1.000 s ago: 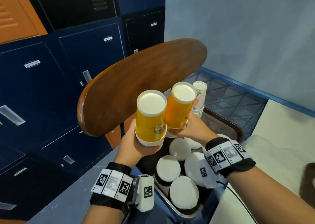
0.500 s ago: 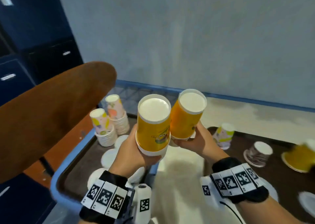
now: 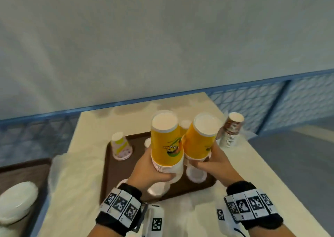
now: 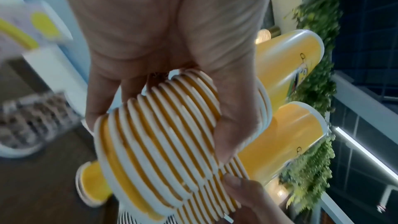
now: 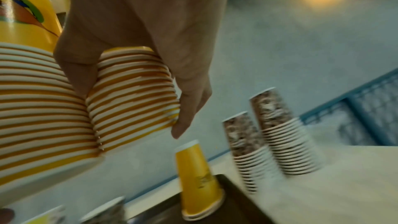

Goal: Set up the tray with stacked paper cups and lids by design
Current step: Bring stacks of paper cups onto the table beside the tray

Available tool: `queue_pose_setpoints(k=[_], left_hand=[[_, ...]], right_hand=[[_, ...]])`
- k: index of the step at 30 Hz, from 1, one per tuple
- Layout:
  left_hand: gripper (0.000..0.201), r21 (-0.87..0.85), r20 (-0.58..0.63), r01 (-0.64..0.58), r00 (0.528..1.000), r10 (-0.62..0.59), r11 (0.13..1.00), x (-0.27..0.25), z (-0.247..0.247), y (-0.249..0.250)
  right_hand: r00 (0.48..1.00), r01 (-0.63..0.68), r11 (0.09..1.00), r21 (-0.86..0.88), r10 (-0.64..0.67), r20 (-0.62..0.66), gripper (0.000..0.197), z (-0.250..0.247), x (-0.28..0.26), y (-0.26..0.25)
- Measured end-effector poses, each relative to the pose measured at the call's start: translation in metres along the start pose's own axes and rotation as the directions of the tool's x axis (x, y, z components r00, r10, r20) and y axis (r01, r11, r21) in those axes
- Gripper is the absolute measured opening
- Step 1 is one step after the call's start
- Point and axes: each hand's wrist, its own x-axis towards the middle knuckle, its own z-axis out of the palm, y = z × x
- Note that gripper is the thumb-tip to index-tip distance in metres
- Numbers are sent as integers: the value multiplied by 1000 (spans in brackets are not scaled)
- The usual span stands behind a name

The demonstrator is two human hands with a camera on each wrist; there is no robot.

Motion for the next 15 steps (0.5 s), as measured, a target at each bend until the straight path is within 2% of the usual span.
queue_pose_setpoints(k=[6, 8, 11, 15], left_hand=[[94, -72, 121, 37, 992, -29, 997, 79, 107, -3], [94, -107, 126, 71, 990, -57, 992, 94, 134, -6], [97, -119, 132, 105, 987, -89, 987, 119, 179, -12], [99, -70, 120, 128, 986, -119, 989, 131, 193, -19]], right_hand=[[965, -141, 988, -57, 124, -232, 68, -101, 3, 52], [945, -187, 979, -79, 157, -287, 75, -121, 3, 67], [932, -244, 965, -99, 205, -300, 94, -156, 7, 97], [926, -290, 949, -124, 245, -287, 97, -164, 16, 109]])
